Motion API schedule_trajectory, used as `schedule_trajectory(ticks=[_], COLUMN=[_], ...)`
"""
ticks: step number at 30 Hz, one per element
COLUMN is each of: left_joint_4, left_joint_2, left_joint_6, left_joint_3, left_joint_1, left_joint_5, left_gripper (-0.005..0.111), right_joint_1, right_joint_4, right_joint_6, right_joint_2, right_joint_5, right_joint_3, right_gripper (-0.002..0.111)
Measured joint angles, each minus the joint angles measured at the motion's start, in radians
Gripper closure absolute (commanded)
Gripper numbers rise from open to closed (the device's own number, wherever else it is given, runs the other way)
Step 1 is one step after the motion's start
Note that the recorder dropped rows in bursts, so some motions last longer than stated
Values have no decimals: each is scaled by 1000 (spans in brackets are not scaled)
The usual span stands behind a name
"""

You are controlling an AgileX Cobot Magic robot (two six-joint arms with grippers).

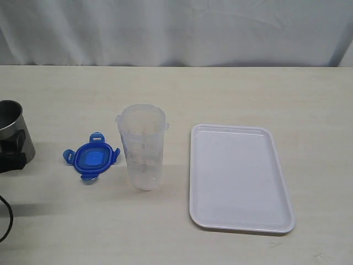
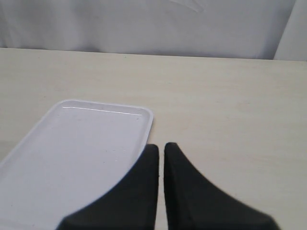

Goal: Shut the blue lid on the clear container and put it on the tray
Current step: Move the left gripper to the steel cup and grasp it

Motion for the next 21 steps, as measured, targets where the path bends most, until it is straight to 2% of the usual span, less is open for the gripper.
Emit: schedule_trajectory(ticks=[14, 21], left_joint_4=[-48, -48], left_joint_2=[82, 102], left_joint_6=[22, 24], left_joint_3=[-30, -95], left_joint_1=[0, 0], left_joint_5=[2, 46], left_gripper=[17, 17], right_joint_1=[0, 0], right_joint_4=[0, 0], right_joint_6=[0, 0], right_joint_2=[0, 0], right_joint_5=[0, 0], right_joint_3=[0, 0], right_gripper=[104, 104])
